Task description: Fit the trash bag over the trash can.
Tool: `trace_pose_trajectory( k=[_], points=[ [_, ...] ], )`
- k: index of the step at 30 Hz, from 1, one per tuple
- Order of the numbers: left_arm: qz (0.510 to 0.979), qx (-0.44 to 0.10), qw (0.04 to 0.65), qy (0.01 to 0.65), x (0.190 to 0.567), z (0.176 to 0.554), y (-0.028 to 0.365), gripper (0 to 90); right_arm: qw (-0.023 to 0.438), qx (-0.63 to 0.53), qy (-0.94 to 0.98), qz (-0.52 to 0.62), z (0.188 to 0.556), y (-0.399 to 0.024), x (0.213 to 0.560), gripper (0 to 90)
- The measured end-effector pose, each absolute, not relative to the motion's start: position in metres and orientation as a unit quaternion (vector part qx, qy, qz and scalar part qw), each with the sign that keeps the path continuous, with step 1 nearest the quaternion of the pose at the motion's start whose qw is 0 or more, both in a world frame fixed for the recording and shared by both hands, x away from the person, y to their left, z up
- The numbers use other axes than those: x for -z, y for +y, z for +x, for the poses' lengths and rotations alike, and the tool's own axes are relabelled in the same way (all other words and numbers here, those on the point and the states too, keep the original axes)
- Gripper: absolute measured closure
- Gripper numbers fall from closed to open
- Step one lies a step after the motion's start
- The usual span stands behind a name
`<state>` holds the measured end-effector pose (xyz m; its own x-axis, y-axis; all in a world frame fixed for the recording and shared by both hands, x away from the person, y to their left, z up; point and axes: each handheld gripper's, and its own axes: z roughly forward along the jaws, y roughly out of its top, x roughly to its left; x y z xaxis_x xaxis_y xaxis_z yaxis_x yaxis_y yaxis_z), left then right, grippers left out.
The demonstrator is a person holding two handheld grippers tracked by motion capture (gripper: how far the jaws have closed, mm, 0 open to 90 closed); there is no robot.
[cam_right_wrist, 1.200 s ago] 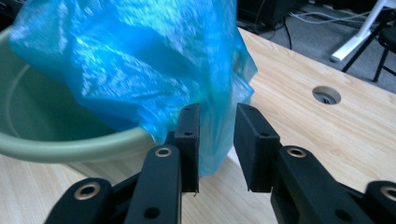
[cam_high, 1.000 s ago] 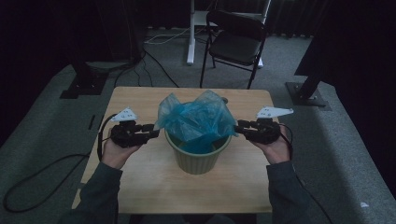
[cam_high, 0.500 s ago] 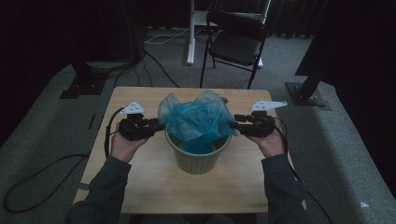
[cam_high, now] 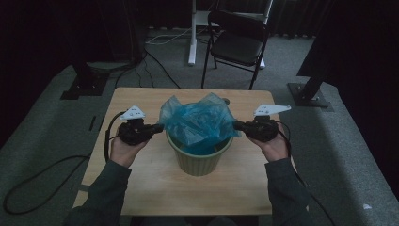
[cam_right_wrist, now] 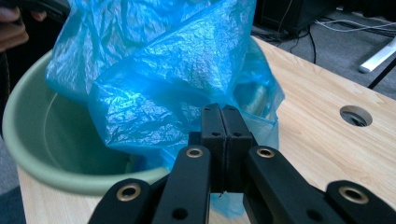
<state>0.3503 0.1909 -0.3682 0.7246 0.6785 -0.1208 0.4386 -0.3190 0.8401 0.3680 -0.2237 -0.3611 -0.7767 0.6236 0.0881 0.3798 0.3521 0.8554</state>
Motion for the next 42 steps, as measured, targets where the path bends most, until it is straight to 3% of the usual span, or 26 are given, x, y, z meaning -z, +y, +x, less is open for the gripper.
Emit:
trace_pose_trajectory(
  k=[22,42],
  points=[
    [0.822,-0.097,0.456,0.327,0.394,0.314,0.191,89.7,0.069,-0.466,0.843,0.259,0.327,-0.23,0.383,89.7],
    [0.842,-0.082,0.436,0.308,0.409,0.322,0.158,89.6,0.056,-0.451,0.851,0.263,0.337,-0.217,0.401,89.6]
  ],
)
